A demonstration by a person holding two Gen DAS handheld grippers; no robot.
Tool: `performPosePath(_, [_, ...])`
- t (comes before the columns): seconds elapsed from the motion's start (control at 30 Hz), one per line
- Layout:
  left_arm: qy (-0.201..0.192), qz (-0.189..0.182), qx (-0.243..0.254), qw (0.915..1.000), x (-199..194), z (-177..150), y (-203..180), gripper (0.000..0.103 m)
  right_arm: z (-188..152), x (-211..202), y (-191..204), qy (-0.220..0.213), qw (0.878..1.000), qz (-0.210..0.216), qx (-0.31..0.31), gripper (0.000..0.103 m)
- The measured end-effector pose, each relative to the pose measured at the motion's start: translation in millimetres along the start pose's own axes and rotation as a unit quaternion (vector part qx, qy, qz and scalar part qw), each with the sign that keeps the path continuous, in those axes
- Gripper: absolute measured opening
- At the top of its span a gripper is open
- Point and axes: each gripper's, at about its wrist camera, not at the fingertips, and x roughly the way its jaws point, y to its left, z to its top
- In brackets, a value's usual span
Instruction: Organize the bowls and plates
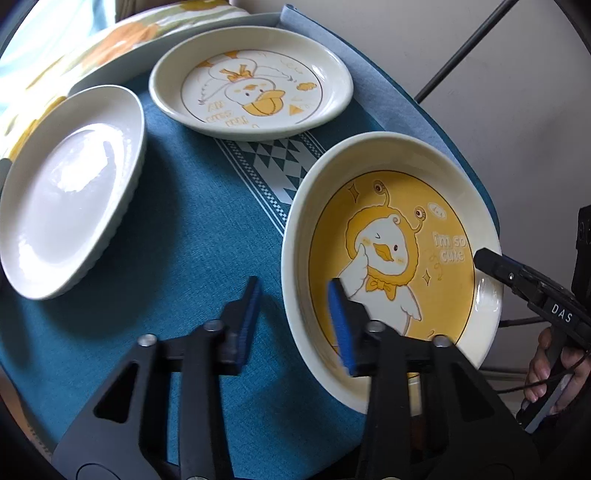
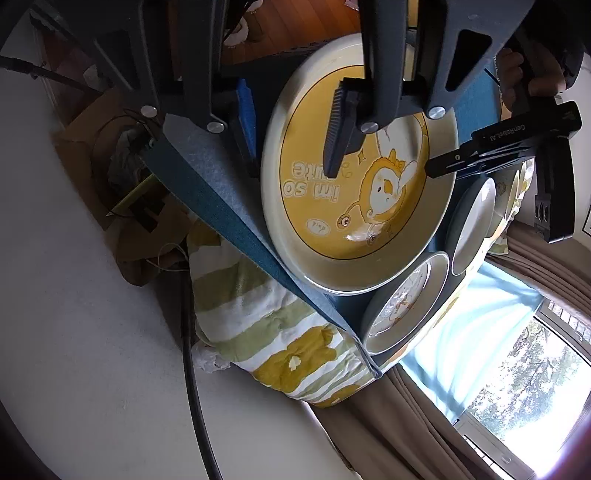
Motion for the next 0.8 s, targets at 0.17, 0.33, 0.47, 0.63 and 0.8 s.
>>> performPosePath(0.17, [0.002, -0.012, 0.0, 0.9999, 8, 4, 0, 0.015, 5, 6, -5, 0.0, 1.0, -0.002, 0.002, 0.015])
performPosePath(0.33, [0.001, -0.006, 0.006, 1.0, 10, 5, -2, 0.015, 5, 6, -5, 0.002, 1.0, 0.001, 0.0, 0.015])
performPosePath(0.47, [-0.005, 0.006, 0.016, 0.9999, 8, 3, -11, 0.015, 7, 6, -5, 0.003, 1.0, 0.001, -0.008, 0.015])
performPosePath(0.63, [-0.023, 0.014, 0.016, 0.9995, 1, 2, -18, 0.015, 9, 2, 1, -0.006, 0.999, -0.002, -0.032, 0.015])
performPosePath(0.8, [-0.043, 0.021, 0.007, 0.9988, -25, -4, -15, 0.015, 13, -3, 10, -0.011, 0.998, 0.0, -0.057, 0.015])
